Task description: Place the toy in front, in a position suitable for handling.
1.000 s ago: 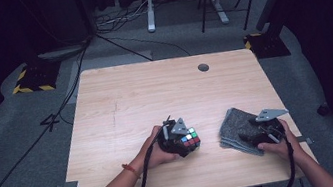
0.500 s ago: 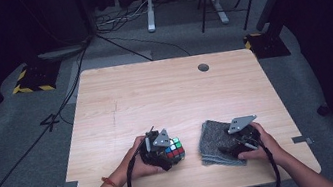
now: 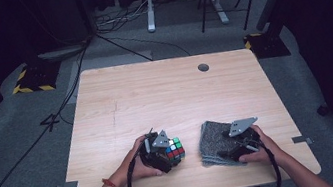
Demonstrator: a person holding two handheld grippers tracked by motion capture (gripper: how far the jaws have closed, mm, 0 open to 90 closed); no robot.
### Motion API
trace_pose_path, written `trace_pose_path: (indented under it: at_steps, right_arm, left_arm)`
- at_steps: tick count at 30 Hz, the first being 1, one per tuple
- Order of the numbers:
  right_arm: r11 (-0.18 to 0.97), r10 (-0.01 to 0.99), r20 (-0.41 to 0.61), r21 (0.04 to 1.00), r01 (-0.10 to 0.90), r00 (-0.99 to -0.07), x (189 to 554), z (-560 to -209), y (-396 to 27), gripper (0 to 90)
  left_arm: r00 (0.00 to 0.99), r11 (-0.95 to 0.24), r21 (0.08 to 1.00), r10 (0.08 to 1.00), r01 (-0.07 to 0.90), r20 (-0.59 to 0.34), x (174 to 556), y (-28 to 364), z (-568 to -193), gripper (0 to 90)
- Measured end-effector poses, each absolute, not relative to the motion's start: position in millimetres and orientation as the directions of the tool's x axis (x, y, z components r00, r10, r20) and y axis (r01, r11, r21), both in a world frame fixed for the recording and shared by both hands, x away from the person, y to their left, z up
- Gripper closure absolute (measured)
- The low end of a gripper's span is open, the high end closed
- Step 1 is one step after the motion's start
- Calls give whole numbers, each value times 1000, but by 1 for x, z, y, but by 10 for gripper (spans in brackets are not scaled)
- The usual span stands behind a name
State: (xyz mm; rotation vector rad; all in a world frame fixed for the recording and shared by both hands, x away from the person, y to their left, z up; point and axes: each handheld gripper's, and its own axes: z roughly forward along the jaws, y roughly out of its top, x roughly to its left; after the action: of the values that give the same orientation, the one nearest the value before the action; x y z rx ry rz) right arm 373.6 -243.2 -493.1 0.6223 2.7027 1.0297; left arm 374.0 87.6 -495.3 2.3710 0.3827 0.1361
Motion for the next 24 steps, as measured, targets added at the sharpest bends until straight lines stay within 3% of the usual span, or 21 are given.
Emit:
trace_pose_path:
  at_steps: [2,5,9,14,20,24]
  right_arm:
    - [668,443,-13,672,320,-896,373,-493,-244,256]
    - [671,441,-10,668,323,-897,373,-492,-244,302]
    - [674,429,-7,668,315,-903,370,-489,-247,532]
    - [672,420,-17,678,298,-907,370,-489,-252,691]
    - [666,421,-28,688,288,-907,368,-489,-254,757]
    - [661,418,-20,693,288,-908,370,-489,-255,782]
  left_arm:
    - [959,-734,651,282,196,29,374,84,-497,157]
    - [964,-727,656,266,202,-1,375,81,-499,158]
    - [964,-719,663,267,208,-13,376,82,-500,153]
    - [957,-699,679,290,225,-19,377,81,-502,149]
    - [952,-683,693,306,229,-14,377,83,-503,170]
    - [951,-668,709,310,227,-13,377,88,-502,324]
